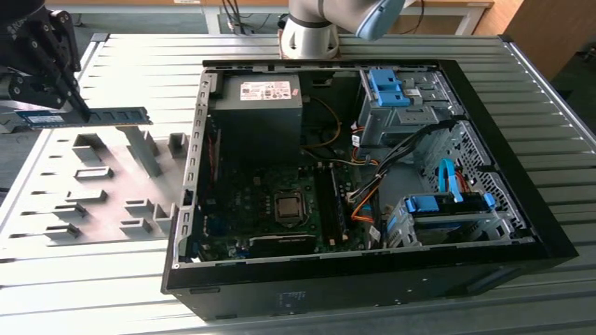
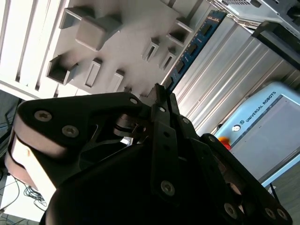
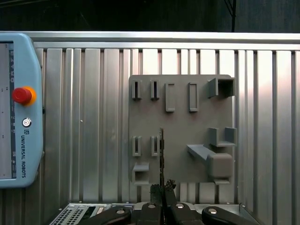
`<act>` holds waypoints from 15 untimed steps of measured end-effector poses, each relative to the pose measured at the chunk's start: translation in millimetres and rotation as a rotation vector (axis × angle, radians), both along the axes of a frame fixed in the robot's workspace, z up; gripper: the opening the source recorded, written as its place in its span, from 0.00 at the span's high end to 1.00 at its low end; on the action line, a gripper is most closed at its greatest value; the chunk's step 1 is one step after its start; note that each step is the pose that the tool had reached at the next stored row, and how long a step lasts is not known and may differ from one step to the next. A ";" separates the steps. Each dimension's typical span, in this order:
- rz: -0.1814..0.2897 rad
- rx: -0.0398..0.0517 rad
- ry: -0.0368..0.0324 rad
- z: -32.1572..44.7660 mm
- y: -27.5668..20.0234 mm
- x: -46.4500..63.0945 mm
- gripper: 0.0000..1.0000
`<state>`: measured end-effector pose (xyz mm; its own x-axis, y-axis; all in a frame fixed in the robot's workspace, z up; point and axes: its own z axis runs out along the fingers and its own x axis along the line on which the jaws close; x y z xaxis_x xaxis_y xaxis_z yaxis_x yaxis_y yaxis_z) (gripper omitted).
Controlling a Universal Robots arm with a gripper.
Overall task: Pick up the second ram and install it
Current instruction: 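Pick up the second ram and move it above second insertion slot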
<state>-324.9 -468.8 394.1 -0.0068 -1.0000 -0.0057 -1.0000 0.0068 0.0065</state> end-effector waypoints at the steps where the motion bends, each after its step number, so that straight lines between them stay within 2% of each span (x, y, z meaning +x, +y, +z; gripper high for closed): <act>1: 0.000 0.0000 0.0000 0.0 0.0 1.2 0.86; 10: 0.000 0.0000 0.0000 0.0 0.0 12.3 0.86; 15: 0.000 0.0000 -0.0001 -0.1 0.0 22.0 0.86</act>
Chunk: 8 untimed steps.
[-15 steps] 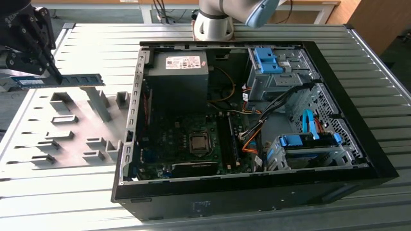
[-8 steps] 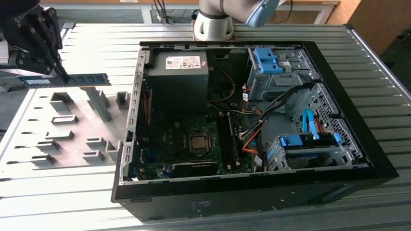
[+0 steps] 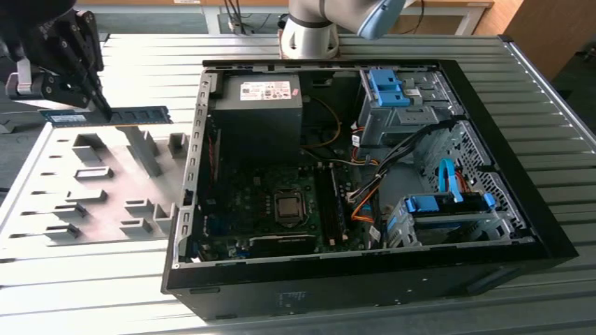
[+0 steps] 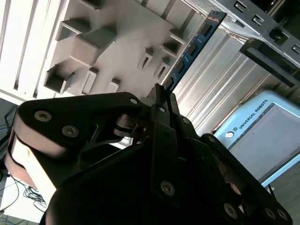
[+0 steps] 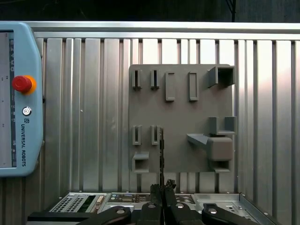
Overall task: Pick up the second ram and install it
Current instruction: 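Pick up the second ram and move it above second insertion slot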
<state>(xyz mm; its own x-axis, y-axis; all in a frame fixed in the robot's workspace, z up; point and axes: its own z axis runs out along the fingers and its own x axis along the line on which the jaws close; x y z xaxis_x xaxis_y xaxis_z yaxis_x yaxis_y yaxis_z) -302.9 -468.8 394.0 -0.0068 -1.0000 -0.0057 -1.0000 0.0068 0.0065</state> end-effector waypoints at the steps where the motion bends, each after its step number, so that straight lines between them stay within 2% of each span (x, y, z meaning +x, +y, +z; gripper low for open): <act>1: 0.000 0.0000 0.0000 0.0 0.0 2.5 0.86; 8: 0.000 0.0000 0.0000 0.0 0.0 18.2 0.86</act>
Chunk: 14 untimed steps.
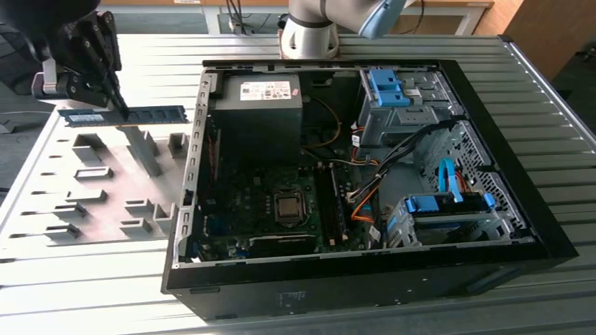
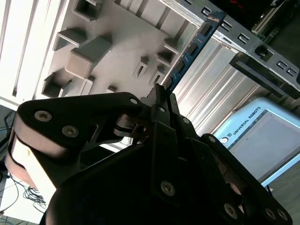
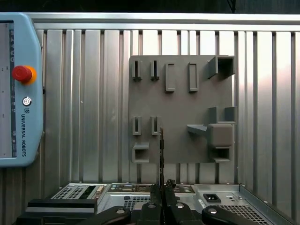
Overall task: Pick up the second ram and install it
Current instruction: 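Pick up the second ram and move it above second insertion slot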
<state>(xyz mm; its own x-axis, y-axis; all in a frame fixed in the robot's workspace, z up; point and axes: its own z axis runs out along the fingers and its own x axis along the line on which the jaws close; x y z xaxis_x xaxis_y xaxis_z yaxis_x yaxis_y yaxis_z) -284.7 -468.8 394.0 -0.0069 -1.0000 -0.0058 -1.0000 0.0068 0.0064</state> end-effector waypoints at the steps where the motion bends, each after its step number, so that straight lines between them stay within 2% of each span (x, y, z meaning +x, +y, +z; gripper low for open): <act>1: 0.000 0.0000 0.0000 0.0 0.0 2.1 0.86; 14: 0.000 0.0000 0.0000 0.0 0.0 27.8 0.86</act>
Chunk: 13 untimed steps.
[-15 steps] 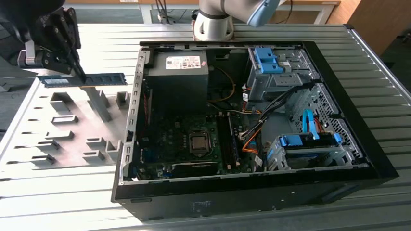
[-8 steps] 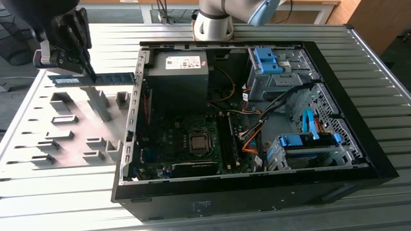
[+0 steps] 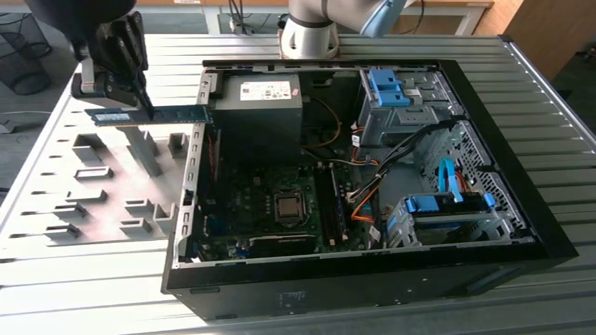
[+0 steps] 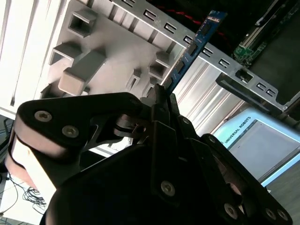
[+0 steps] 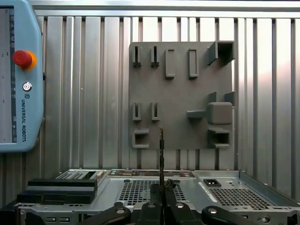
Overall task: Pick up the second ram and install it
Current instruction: 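Pick up the second ram and move it above second insertion slot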
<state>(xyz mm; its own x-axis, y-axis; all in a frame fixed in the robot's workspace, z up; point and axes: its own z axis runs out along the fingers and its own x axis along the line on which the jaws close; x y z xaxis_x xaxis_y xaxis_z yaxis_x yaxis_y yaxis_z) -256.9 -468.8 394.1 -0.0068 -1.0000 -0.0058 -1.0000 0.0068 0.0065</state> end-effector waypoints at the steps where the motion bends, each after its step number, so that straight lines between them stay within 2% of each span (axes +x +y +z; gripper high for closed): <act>1: 0.000 0.0000 0.0000 0.0 0.0 1.8 0.86; 13: 0.000 0.0000 0.0000 0.0 0.0 25.2 0.86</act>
<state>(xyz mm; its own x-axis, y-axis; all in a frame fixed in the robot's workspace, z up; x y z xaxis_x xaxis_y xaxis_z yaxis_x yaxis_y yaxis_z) -231.7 -468.8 394.1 -0.0068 -1.0000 -0.0057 -1.0000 0.0068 0.0065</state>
